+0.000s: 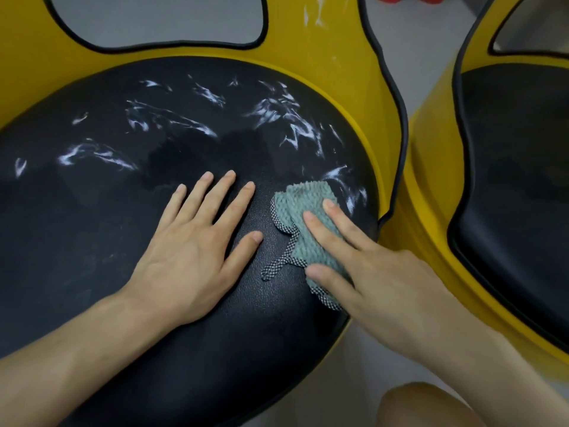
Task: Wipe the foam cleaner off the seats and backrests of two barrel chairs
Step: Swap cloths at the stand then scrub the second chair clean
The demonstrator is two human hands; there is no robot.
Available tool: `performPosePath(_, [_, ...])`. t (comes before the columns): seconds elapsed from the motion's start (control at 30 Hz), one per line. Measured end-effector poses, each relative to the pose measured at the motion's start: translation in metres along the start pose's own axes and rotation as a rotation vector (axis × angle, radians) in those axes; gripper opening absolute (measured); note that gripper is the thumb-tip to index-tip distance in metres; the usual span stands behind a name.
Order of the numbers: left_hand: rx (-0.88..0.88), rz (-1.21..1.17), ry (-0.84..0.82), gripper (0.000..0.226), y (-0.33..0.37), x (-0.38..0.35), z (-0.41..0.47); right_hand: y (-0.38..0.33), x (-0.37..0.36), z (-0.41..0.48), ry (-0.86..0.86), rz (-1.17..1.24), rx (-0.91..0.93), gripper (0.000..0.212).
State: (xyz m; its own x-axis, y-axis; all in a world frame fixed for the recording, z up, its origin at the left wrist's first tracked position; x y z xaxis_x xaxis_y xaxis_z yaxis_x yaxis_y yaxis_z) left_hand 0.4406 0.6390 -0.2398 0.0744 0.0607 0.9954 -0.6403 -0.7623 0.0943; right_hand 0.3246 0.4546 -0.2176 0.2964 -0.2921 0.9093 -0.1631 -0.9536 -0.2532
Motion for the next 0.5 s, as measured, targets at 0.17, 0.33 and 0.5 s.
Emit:
performPosePath(0.17, [-0.002,0.000,-0.009,0.073,0.000,0.000,0.000,0.000,-0.023,-0.038,-0.104,-0.041,-0.033,0.062])
performPosePath(0.33, [-0.003,-0.007,-0.006,0.072,0.000,0.001,0.000,0.002,-0.007,-0.013,-0.058,-0.098,-0.020,0.059])
performPosePath(0.5, [-0.007,-0.024,-0.003,0.072,0.001,0.001,0.000,-0.002,-0.007,-0.015,0.091,-0.036,0.021,0.065])
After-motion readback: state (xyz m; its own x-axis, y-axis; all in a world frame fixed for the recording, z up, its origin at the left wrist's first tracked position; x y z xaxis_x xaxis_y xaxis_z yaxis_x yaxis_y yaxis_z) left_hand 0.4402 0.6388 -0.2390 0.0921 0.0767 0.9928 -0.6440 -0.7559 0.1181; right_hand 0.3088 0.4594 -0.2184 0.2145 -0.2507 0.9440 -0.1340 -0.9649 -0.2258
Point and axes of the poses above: each hand's wrist, its own z-axis towards the middle knuckle, its own x-axis out of the back of the hand, y = z × x, the point moved 5 cm from there along z, towards the middle knuckle, and after that the axes turned 4 degrees about z, right-handed, at the moved point
